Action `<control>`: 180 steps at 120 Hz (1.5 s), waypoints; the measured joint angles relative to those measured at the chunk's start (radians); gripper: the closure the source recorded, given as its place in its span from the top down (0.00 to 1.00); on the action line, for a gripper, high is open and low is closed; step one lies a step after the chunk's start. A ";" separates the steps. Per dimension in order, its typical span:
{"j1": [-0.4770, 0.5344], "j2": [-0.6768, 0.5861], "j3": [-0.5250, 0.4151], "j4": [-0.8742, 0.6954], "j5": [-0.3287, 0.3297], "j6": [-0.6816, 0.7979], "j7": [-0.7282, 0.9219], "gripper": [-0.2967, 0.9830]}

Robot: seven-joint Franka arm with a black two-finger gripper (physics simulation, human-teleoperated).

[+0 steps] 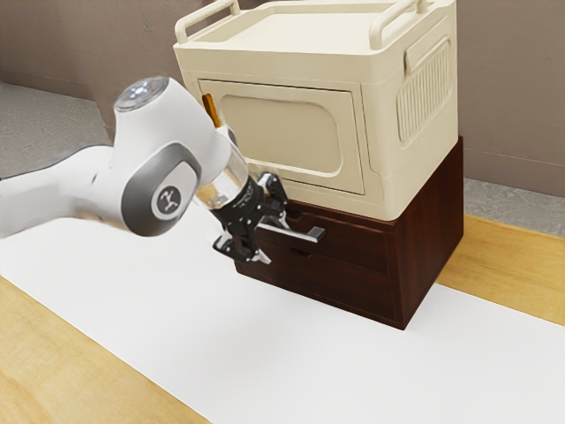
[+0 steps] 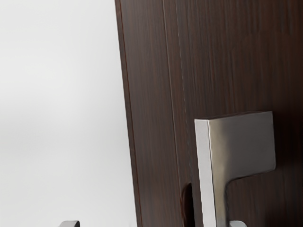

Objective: Pull the drawer handle with one arm to open the drawer

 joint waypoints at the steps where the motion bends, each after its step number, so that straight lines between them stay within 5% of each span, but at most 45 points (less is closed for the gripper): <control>1: 0.000 0.000 0.000 0.000 0.000 0.000 0.000 0.51; 53: -0.001 -0.017 -0.001 -0.021 0.001 0.000 -0.002 0.34; 180: -0.005 -0.187 0.000 -0.187 0.008 0.001 -0.033 0.30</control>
